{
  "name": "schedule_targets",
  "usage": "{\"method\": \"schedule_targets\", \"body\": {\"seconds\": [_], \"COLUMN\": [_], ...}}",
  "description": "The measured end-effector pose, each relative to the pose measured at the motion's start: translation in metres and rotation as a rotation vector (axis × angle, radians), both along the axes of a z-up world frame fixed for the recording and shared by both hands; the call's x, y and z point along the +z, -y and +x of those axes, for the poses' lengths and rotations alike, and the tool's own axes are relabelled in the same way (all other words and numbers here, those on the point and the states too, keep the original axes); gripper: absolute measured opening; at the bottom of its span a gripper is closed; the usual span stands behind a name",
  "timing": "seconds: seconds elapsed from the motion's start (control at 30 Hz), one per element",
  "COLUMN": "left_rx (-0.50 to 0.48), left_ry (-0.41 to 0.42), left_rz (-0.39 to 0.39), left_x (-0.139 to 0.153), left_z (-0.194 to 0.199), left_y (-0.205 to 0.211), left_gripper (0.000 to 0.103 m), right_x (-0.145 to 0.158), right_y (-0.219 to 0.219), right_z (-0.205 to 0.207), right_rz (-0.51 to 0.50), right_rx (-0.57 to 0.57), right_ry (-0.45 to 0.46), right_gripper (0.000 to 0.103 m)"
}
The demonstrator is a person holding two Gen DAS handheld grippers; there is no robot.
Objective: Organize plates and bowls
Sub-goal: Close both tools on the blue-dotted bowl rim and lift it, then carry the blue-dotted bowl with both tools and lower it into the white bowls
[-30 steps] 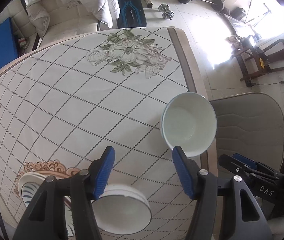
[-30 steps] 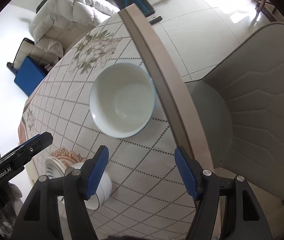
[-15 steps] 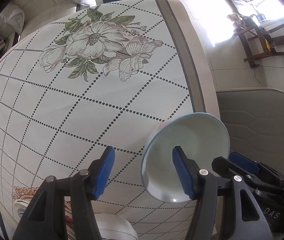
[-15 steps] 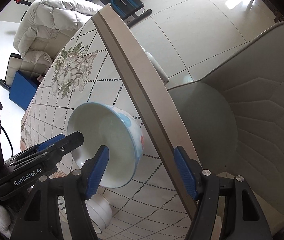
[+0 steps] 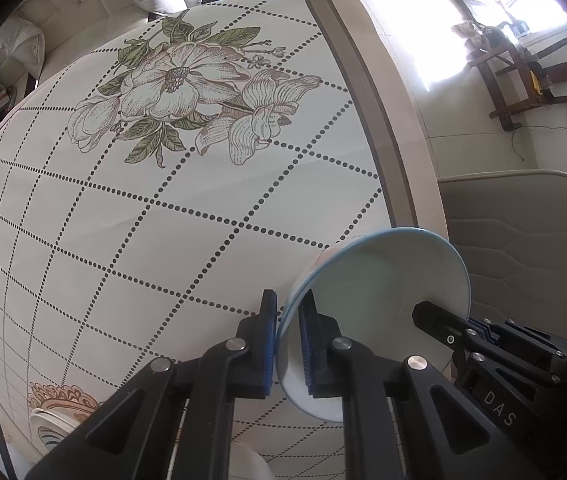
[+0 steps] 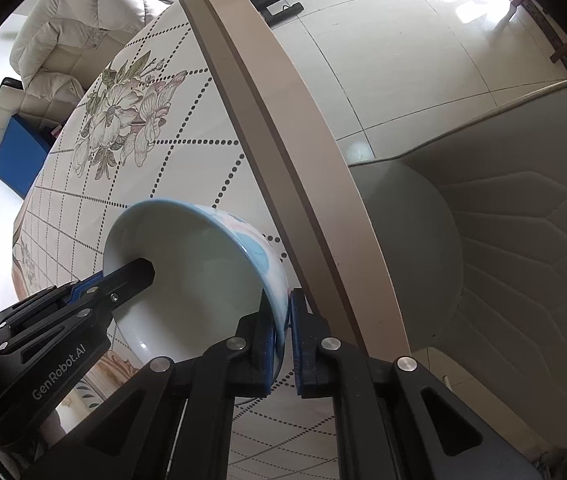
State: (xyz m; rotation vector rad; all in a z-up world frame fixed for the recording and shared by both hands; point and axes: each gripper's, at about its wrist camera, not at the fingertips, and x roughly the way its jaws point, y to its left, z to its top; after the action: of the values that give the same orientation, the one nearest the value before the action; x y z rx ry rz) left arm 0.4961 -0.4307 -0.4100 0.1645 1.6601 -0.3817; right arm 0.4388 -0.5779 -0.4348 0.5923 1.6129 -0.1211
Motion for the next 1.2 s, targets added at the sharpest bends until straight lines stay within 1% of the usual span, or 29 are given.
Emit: {"method": "schedule_targets", "body": {"seconds": [0.13, 0.27, 0.43, 0.67, 0.8, 0.93, 1.07, 1.2], "left_rx": [-0.01, -0.019, -0.023, -0.012, 0.008, 0.024, 0.041, 0.067], "left_ry": [0.02, 0.041, 0.061, 0.096, 0.109, 0.124, 0.137, 0.134], "left_rz": [0.0, -0.003, -0.015, -0.04, -0.052, -0.06, -0.057, -0.056], "left_x": [0.01, 0.02, 0.035, 0.066, 0.083, 0.1, 0.112, 0.116], "left_z": [0.0, -0.001, -0.007, -0.031, -0.046, -0.066, -0.088, -0.108], "left_y": [-0.005, -0.008, -0.019, -0.048, -0.069, -0.088, -0.116, -0.146], "left_gripper": [0.009, 0.009, 0.009, 0.009, 0.009, 0.009, 0.009, 0.009], "right_x": [-0.003, 0.001, 0.015, 0.045, 0.064, 0.084, 0.097, 0.102], "right_y": [-0.004, -0.009, -0.01, -0.024, -0.04, -0.066, -0.094, -0.121], "right_z": [-0.001, -0.001, -0.003, -0.02, -0.035, -0.052, -0.074, -0.093], "right_rz": [0.015, 0.024, 0.033, 0.039, 0.042, 0.038, 0.042, 0.062], "right_rx": [-0.006, -0.003, 0.009, 0.031, 0.057, 0.098, 0.137, 0.172], "right_ry": [0.0, 0.006, 0.018, 0.052, 0.073, 0.09, 0.099, 0.1], "right_gripper": [0.008, 0.007, 0.007, 0.007, 0.007, 0.007, 0.007, 0.007]}}
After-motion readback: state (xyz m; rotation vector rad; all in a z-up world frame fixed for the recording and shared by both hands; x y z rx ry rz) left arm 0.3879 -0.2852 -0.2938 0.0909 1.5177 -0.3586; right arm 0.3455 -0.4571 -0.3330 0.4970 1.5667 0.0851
